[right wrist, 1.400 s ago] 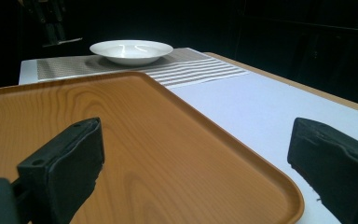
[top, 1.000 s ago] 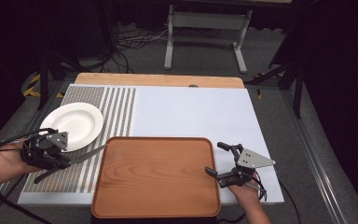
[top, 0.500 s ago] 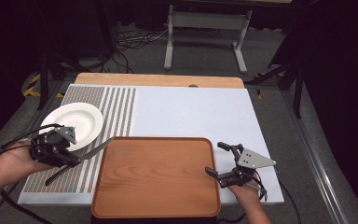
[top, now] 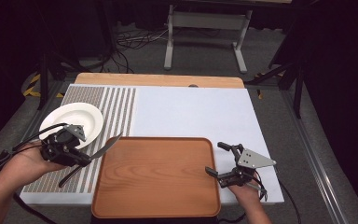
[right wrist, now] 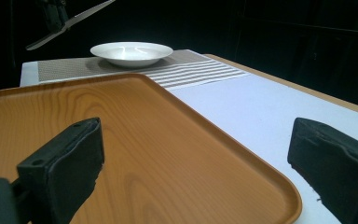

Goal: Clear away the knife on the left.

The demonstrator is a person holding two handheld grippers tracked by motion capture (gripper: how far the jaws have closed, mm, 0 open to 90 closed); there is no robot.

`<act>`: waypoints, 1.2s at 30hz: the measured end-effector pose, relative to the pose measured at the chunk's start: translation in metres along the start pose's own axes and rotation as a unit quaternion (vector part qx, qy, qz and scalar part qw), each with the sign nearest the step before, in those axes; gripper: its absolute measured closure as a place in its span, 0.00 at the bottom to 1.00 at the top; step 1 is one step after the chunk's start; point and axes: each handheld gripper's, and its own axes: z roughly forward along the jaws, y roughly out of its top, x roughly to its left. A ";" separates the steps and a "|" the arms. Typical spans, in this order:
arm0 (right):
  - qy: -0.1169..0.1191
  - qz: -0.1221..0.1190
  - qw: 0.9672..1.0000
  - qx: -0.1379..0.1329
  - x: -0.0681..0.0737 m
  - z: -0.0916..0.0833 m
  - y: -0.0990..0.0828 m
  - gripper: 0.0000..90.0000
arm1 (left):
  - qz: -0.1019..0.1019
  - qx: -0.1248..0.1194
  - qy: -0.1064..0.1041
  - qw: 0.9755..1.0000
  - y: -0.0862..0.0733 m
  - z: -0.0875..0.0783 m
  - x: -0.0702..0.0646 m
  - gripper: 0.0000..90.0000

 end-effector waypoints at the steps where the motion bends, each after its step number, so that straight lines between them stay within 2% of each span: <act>1: 0.000 0.001 1.000 -0.001 0.000 0.000 0.000 0.05 | -0.002 -0.004 -0.001 1.000 0.001 0.001 -0.001 0.89; 2: 0.001 0.001 1.000 -0.001 0.000 0.000 0.000 0.05 | -0.009 -0.004 -0.002 1.000 0.002 0.003 -0.001 0.89; 6: 0.000 0.001 1.000 -0.001 0.000 0.000 0.000 0.05 | -0.012 -0.006 -0.003 1.000 0.007 0.009 -0.006 0.89; 19: 0.000 -0.001 1.000 -0.002 0.000 -0.001 0.000 0.05 | -0.036 -0.014 -0.031 0.999 0.026 0.027 -0.026 0.89; 22: 0.000 -0.002 1.000 -0.002 0.000 -0.001 0.000 0.05 | -0.038 -0.012 -0.029 0.999 0.030 0.032 -0.029 0.89; 26: -0.001 -0.003 1.000 0.000 0.000 -0.001 0.000 0.05 | -0.047 -0.007 -0.027 0.999 0.033 0.037 -0.031 0.89; 30: 0.000 -0.004 1.000 -0.001 0.000 -0.002 0.000 0.05 | -0.056 -0.015 -0.039 0.998 0.035 0.044 -0.034 0.89; 32: 0.000 -0.005 1.000 -0.001 0.000 -0.002 0.000 0.05 | -0.052 -0.016 -0.043 0.998 0.036 0.047 -0.035 0.89; 33: 0.000 -0.005 1.000 -0.001 0.000 -0.002 0.000 0.05 | -0.058 -0.016 -0.045 0.997 0.036 0.048 -0.036 0.89; 36: 0.000 -0.005 1.000 -0.001 0.000 -0.002 0.000 0.05 | -0.060 -0.018 -0.050 0.997 0.038 0.054 -0.037 0.89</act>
